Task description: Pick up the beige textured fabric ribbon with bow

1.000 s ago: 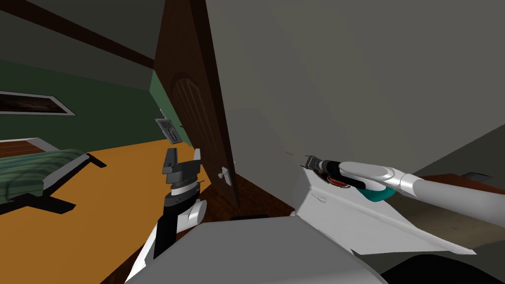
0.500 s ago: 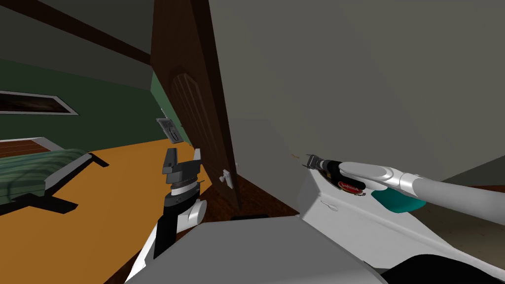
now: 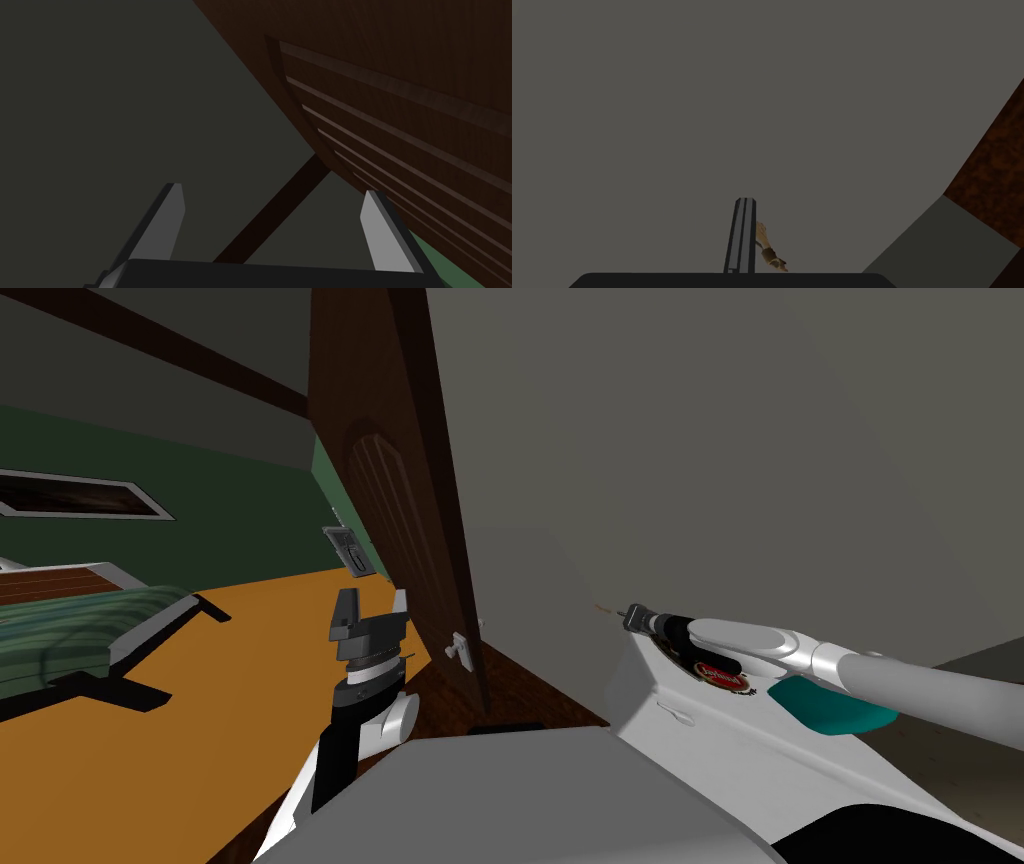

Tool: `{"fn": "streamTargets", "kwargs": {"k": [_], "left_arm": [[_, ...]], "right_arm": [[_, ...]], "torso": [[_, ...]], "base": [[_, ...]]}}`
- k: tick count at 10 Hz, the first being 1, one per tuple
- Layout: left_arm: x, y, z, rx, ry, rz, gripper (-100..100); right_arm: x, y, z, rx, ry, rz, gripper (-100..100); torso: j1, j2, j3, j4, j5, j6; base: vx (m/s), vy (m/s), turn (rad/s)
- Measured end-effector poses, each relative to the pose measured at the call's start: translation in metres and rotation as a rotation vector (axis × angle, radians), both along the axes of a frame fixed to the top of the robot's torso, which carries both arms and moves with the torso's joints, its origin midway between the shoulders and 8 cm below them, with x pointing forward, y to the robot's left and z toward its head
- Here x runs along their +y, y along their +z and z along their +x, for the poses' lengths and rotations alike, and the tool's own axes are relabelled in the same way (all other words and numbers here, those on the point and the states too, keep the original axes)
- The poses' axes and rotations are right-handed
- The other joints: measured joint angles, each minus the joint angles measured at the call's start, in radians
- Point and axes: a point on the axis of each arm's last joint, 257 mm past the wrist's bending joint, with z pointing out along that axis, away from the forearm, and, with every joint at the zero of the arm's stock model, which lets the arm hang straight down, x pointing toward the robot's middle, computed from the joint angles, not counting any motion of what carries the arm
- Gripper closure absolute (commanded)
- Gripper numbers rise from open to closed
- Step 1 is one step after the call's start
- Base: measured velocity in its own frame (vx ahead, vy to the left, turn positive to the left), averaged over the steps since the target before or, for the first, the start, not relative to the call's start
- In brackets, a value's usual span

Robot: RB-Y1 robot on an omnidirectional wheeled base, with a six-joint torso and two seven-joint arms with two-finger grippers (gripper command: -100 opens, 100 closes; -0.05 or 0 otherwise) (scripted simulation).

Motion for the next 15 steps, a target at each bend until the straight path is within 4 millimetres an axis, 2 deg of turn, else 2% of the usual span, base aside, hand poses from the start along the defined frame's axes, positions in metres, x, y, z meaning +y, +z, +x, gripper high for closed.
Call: {"fn": "streamTargets", "kwargs": {"k": [2, 4, 7, 8, 9, 10, 11, 15], "left_arm": [[0.0000, 0.0000, 0.0000, 0.000, 0.000, 0.000, 0], [0.0000, 0.0000, 0.0000, 0.000, 0.000, 0.000, 0], [0.0000, 0.0000, 0.0000, 0.000, 0.000, 0.000, 0], [0.0000, 0.0000, 0.0000, 0.000, 0.000, 0.000, 0], [0.0000, 0.0000, 0.0000, 0.000, 0.000, 0.000, 0], [0.0000, 0.0000, 0.0000, 0.000, 0.000, 0.000, 0], [0.0000, 0.0000, 0.0000, 0.000, 0.000, 0.000, 0], [0.0000, 0.0000, 0.0000, 0.000, 0.000, 0.000, 0]], "right_arm": [[0.0000, 0.0000, 0.0000, 0.000, 0.000, 0.000, 100], [0.0000, 0.0000, 0.0000, 0.000, 0.000, 0.000, -100], [-0.0022, 0.0007, -0.0007, 0.004, -0.001, -0.015, -100], [-0.0022, 0.0008, -0.0007, 0.004, -0.002, -0.016, 0], [-0.0021, 0.0009, -0.0006, 0.004, -0.001, -0.016, -100], [-0.0052, -0.0023, -0.0019, -0.001, -0.010, -0.012, -100], [-0.0058, -0.0027, -0.0021, -0.001, -0.011, -0.013, 100], [-0.0058, -0.0018, -0.0015, -0.003, -0.010, -0.015, 100]], "torso": [[0.000, 0.000, 0.000, 0.000, 0.000, 0.000], [0.000, 0.000, 0.000, 0.000, 0.000, 0.000], [0.011, -0.004, -0.003, -0.001, 0.003, 0.000], [0.007, -0.003, -0.002, -0.001, 0.002, 0.000], [0.003, -0.001, -0.001, 0.000, 0.001, 0.000], [0.000, -0.002, -0.001, -0.001, 0.000, -0.001], [0.000, -0.002, -0.001, 0.000, 0.000, 0.000], [0.000, 0.000, 0.000, 0.000, 0.000, 0.000]], "base": [[0.000, 0.000, 0.000], [-0.001, 0.044, 0.006], [0.059, 0.129, -0.005], [0.006, 0.014, 0.000], [0.038, -0.010, 0.111], [0.024, -0.011, 0.032], [0.000, 0.000, 0.000], [0.000, 0.000, 0.000]]}}
